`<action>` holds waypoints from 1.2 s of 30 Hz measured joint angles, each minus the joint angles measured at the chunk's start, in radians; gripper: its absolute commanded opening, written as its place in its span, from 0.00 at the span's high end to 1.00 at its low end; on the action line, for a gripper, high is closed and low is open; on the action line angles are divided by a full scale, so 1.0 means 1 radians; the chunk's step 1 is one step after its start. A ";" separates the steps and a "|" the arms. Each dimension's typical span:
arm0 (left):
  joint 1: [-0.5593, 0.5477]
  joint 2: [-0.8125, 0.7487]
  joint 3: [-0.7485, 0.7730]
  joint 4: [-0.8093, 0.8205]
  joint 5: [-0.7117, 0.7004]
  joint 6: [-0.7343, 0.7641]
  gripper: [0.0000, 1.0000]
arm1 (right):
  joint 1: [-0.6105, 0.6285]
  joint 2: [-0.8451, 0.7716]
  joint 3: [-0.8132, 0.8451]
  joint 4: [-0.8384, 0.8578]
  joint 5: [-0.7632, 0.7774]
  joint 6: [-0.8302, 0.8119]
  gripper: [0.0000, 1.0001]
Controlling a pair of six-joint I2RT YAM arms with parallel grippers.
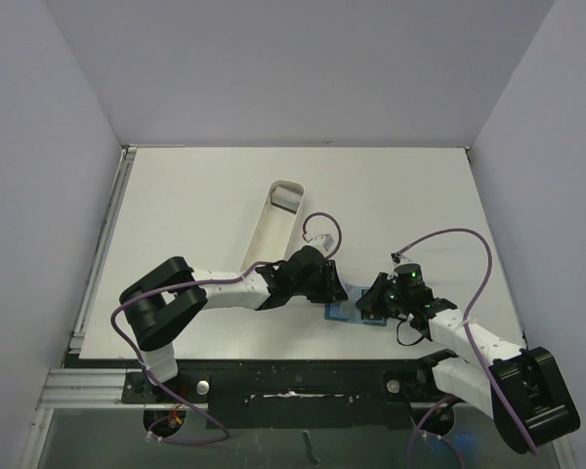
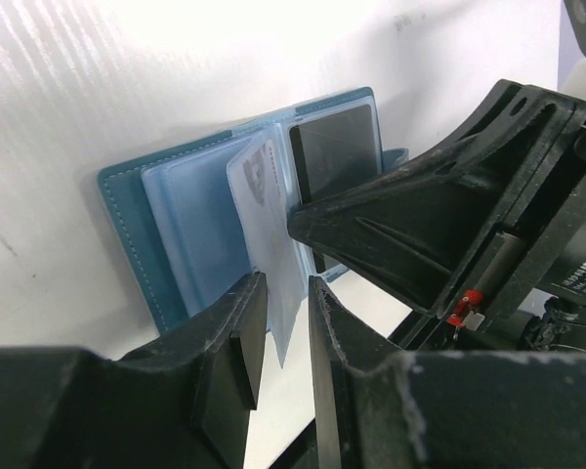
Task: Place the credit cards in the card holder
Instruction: Insert the credit card into the card holder.
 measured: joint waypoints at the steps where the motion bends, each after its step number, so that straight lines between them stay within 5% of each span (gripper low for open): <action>1: 0.000 0.000 0.000 0.005 0.004 -0.001 0.79 | 0.000 0.000 0.000 0.000 0.000 0.000 0.92; 21: 0.000 0.057 0.006 0.161 0.112 -0.024 0.79 | 0.019 -0.019 0.020 -0.037 0.032 -0.003 0.81; 36: -0.001 0.093 0.068 0.165 0.125 -0.024 0.78 | 0.019 -0.281 0.079 -0.278 0.203 -0.003 0.77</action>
